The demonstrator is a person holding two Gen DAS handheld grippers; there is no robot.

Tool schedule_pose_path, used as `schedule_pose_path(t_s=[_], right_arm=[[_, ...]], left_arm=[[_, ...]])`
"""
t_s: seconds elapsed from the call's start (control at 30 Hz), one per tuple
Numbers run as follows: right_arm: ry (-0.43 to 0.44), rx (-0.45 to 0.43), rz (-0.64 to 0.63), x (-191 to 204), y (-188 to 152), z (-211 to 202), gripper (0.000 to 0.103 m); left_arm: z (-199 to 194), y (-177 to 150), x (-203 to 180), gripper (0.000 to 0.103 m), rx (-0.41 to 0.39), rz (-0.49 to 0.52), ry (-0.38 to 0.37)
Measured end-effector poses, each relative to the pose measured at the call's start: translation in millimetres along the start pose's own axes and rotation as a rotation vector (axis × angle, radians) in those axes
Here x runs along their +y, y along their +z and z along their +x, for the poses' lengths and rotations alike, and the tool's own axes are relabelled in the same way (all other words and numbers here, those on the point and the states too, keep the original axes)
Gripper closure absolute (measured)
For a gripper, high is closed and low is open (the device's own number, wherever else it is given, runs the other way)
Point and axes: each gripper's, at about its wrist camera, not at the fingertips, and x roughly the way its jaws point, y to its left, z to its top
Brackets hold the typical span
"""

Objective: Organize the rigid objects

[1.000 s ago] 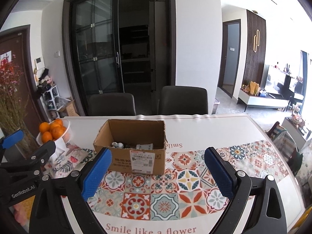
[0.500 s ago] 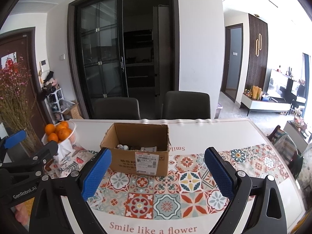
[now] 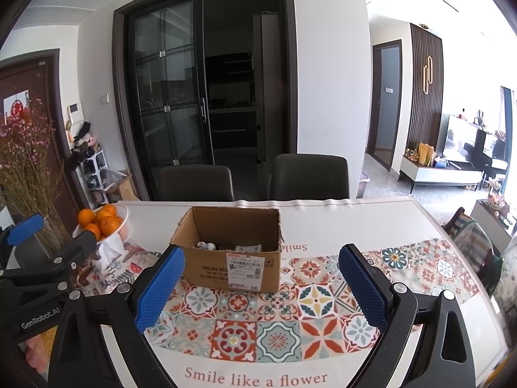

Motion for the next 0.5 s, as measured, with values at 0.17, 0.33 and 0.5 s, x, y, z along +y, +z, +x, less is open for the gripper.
schedule_pose_path(t_s=[0.17,0.33,0.5], right_arm=[[0.004,0.000,0.004,-0.5,0.7,-2.6,0.006],[0.006,0.001,0.003,-0.3,1.5,-3.5,0.006],[0.008,0.003,0.003,0.6,0.2,-2.3,0.006]], left_arm=[[-0.8,-0.3,-0.7,0.000,-0.002,0.000,-0.002],[-2.1,-0.3,-0.9,0.000,0.001,-0.003,-0.005],[-3.9,-0.4,0.2,0.000,0.005,-0.007,-0.004]])
